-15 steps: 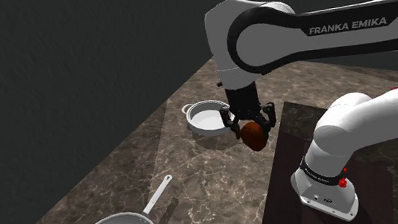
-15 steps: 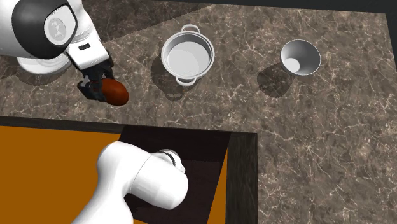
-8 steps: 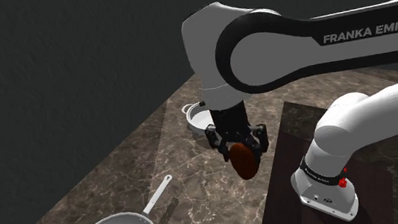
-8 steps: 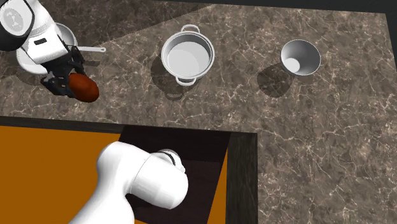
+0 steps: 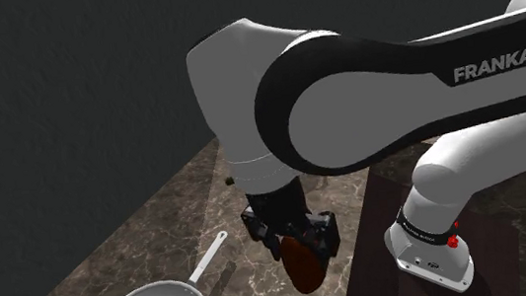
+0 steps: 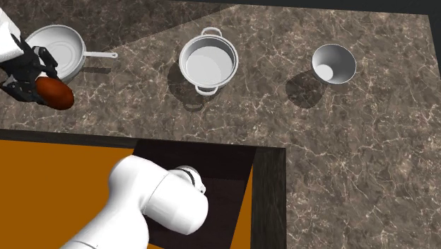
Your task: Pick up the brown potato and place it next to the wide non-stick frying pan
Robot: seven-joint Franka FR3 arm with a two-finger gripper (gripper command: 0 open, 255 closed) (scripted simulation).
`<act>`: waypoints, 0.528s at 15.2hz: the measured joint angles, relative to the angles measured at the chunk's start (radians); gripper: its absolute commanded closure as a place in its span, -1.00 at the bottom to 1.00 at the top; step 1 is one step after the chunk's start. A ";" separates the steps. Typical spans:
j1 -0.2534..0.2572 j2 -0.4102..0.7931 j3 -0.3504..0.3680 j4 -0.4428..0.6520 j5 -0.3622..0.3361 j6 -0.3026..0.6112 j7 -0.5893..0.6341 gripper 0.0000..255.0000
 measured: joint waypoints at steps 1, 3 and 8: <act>-0.026 0.031 0.045 0.033 -0.002 0.015 0.027 1.00; -0.080 0.089 0.138 0.105 -0.011 0.035 0.087 1.00; -0.310 0.197 0.467 0.265 -0.035 0.092 0.224 1.00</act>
